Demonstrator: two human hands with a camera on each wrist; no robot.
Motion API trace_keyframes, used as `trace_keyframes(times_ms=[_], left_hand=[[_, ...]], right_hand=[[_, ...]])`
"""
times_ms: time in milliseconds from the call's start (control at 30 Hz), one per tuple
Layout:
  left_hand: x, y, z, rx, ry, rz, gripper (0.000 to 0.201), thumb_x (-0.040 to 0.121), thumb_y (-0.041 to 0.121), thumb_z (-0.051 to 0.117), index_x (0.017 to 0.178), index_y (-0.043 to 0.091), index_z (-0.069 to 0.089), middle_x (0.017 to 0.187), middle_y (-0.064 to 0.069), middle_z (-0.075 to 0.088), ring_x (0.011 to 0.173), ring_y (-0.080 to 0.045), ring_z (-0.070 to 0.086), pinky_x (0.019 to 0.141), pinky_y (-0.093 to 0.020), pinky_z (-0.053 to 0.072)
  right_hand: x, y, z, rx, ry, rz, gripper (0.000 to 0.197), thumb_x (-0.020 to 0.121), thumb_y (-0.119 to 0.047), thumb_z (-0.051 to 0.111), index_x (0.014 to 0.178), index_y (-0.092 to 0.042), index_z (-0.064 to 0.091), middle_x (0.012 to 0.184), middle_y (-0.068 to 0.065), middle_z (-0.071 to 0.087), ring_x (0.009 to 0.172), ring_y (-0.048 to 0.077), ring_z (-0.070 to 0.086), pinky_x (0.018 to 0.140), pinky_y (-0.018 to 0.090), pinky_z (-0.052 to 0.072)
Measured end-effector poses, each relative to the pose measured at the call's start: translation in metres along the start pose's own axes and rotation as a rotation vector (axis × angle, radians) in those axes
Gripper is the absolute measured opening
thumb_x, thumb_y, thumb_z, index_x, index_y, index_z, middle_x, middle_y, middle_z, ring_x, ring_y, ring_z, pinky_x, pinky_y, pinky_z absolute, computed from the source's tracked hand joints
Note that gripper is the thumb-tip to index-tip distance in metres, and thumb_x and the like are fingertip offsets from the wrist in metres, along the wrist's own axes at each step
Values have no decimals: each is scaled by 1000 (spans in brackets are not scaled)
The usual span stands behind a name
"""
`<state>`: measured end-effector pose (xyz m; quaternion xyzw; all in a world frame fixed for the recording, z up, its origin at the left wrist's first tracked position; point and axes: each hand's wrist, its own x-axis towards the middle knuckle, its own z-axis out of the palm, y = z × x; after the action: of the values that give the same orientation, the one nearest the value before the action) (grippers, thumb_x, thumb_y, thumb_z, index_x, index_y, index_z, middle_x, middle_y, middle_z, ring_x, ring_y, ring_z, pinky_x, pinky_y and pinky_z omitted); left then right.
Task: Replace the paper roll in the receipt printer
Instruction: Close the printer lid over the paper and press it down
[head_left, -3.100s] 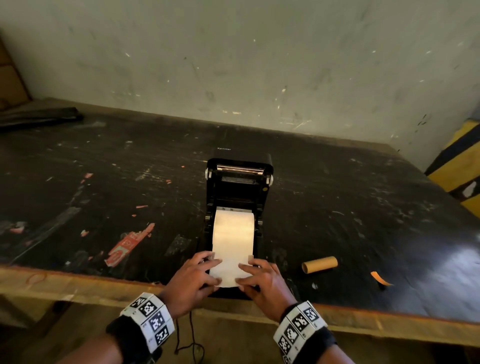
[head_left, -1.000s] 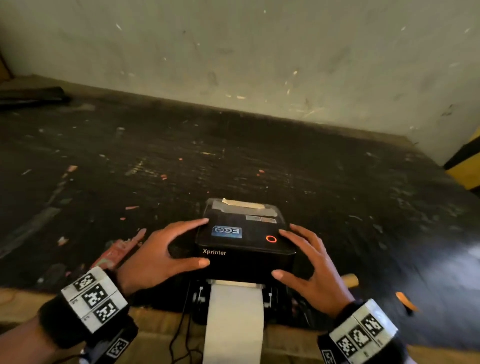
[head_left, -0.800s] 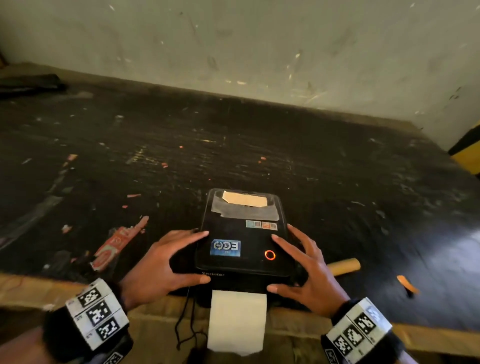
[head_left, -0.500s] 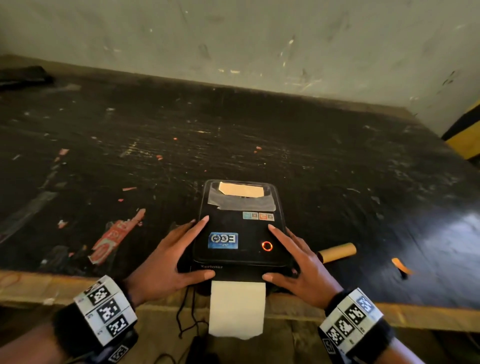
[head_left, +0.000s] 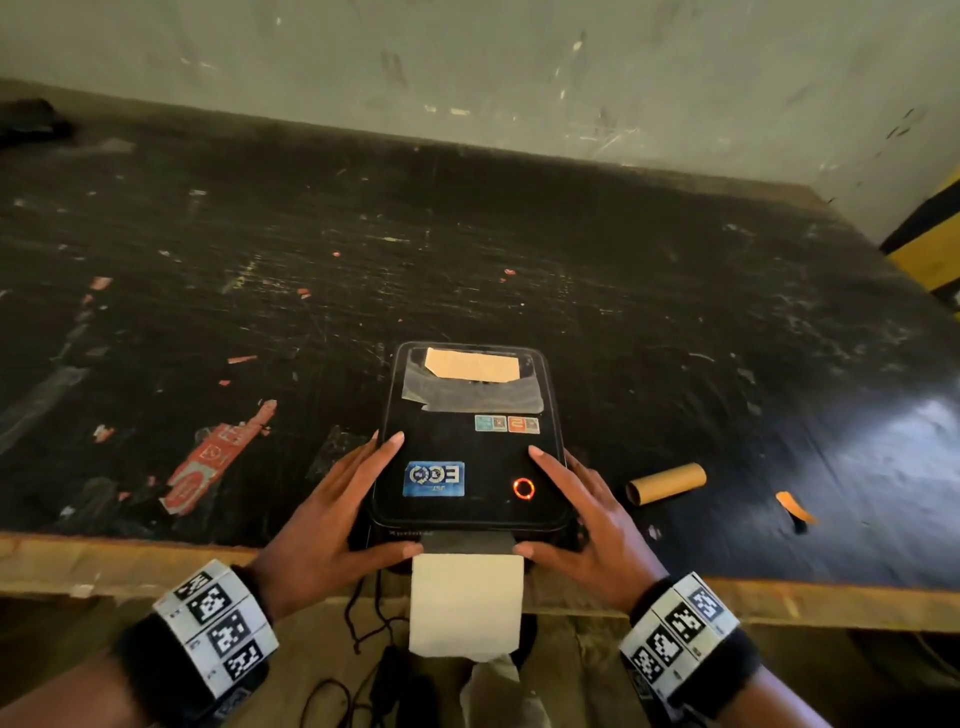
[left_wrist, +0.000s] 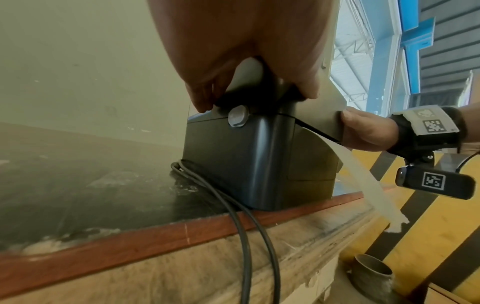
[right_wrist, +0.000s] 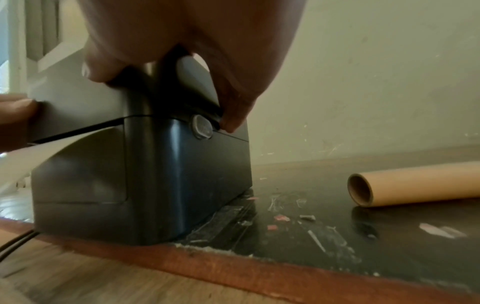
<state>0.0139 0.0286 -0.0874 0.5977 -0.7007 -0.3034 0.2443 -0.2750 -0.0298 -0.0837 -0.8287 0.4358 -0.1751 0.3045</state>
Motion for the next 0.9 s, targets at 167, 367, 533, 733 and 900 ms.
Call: trace_keyframes(times_ms=[167,367,533,733,900], left_hand=[[1,-2,2,18,8,3,96,57,86,47,134,60,-5,142,21,14,137,-3,19,112,-30,27],[1,-5,4,6,16,14,95,60,83,50,135,60,-4,143,17,17,140,-8,21,113,-34,28],[1,-6,5,1,22,23,95,61,81,50,135,58,-4,143,18,17,137,-1,19,112,-26,25],[2,-6,7,9,37,28,92,59,84,48,131,64,-6,145,18,15,139,-2,13,114,-29,19],[2,-6,7,26,35,37,92,60,84,47,131,64,-8,144,18,14,137,3,10,114,-28,18]], right_hand=[[0,6,3,-13,1,-20,89,71,-57,65,131,-65,1,150,-10,11,138,8,13,108,34,26],[1,10,6,5,21,-49,86,70,-61,62,132,-64,2,147,-14,8,134,2,11,107,30,25],[1,12,8,15,22,-51,86,69,-63,61,132,-64,3,147,-15,7,135,4,10,107,36,28],[2,13,9,-6,51,-82,86,69,-65,59,135,-60,4,148,-12,11,135,6,14,107,34,29],[2,13,8,-66,47,-92,86,70,-68,55,135,-60,0,147,-9,12,134,6,12,105,32,25]])
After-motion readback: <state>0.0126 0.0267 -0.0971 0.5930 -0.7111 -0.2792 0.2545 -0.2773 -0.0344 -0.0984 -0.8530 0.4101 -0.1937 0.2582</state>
